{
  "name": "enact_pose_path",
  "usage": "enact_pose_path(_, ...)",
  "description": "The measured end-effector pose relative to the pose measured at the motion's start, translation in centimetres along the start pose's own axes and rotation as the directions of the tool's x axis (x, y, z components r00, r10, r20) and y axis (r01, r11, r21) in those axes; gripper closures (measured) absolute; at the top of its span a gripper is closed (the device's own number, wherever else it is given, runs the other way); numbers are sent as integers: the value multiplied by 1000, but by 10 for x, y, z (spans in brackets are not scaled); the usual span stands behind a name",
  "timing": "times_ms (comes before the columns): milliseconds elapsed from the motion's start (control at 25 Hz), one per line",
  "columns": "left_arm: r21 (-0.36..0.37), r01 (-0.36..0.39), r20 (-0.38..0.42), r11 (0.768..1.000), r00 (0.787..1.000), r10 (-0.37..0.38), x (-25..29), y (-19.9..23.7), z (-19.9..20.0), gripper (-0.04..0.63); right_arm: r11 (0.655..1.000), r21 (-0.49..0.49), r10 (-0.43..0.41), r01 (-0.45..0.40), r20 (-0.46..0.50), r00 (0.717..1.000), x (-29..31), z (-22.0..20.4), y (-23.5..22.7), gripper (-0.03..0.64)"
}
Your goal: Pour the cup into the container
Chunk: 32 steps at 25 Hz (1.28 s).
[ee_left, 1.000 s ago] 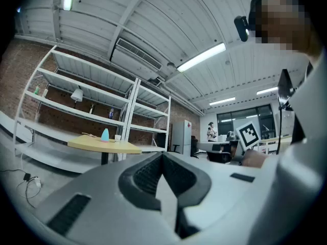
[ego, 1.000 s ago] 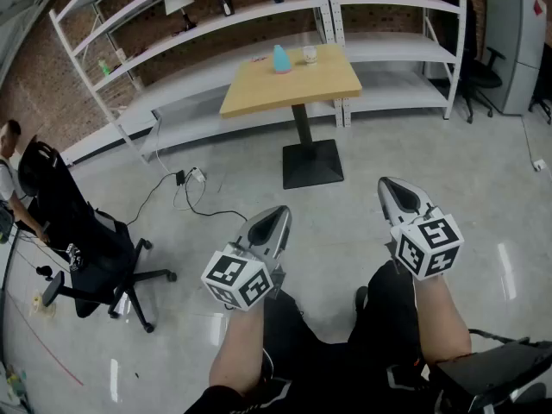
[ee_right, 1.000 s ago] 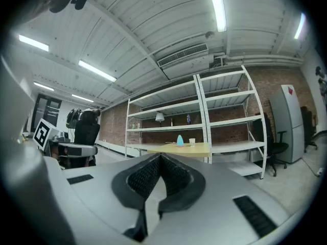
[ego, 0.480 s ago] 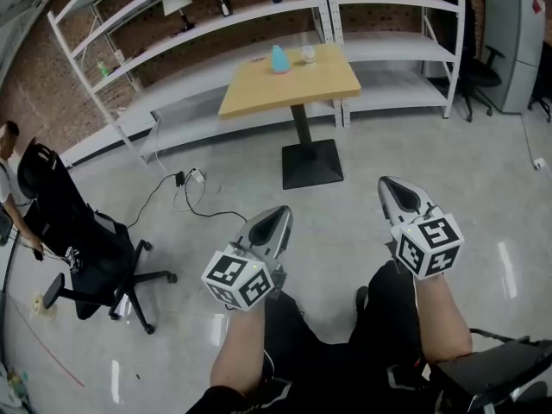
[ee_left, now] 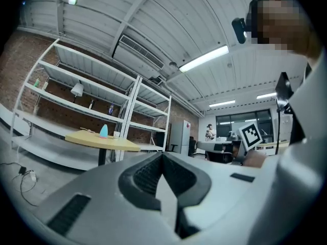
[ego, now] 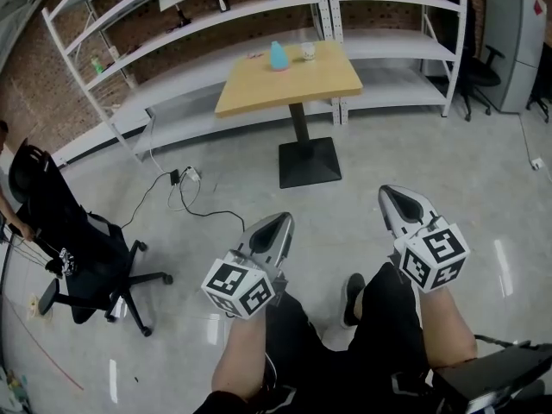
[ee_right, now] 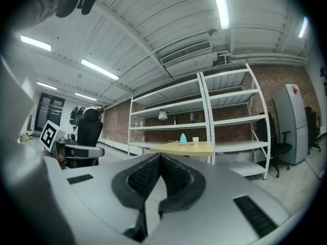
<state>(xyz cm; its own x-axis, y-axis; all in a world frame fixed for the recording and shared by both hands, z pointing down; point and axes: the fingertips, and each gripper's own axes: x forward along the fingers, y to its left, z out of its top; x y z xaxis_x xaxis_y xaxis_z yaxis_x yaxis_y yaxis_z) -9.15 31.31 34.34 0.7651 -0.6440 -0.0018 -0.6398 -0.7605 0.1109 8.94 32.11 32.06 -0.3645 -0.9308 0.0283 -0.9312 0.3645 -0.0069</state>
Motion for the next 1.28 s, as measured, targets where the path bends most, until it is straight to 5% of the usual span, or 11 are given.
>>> enact_pose_path(360,-18,45,8,999,999,-45,54,33,-1,595,999,21,-29,29,-6,1000,42,-9,-37,624)
enact_pose_path(840,78,24,-24,997,999,-22,110,84,27,595,1000,4,11,-11,84,996,122,28,-75,624)
enact_pose_path(1280,71,-20,14,997,1000,19,174,181,47,595,999,-1,44,-44,66,997,238,31,-110,623)
